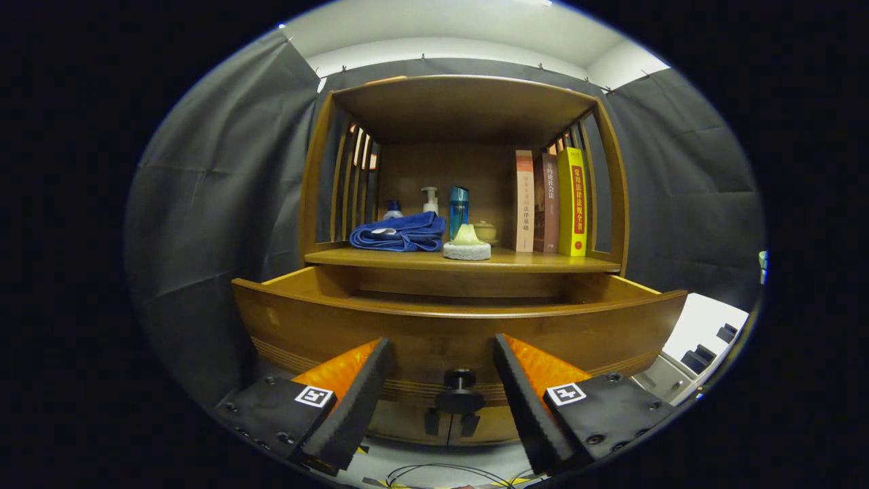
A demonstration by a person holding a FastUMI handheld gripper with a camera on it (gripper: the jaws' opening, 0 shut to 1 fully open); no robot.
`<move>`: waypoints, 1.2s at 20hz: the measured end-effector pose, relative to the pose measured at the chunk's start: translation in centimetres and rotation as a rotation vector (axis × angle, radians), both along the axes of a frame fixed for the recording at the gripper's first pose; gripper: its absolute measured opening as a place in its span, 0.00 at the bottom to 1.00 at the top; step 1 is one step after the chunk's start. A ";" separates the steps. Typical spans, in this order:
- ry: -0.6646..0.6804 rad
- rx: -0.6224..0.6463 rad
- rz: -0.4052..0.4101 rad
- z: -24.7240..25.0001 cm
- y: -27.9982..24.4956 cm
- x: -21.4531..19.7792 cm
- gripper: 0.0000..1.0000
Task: Pull open the drawer, take out the items inside it, and place them on the countertop above the cabinet.
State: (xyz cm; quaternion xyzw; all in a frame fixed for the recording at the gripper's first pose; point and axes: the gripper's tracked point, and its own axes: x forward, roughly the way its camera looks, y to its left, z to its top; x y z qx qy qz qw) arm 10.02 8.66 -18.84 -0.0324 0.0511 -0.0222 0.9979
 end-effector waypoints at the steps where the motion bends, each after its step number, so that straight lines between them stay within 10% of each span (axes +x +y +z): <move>1: 0.002 -0.001 -0.005 -0.3 -0.3 0.1 0.99; 24: 0.018 -0.053 -0.059 -0.9 -1.2 5.0 0.99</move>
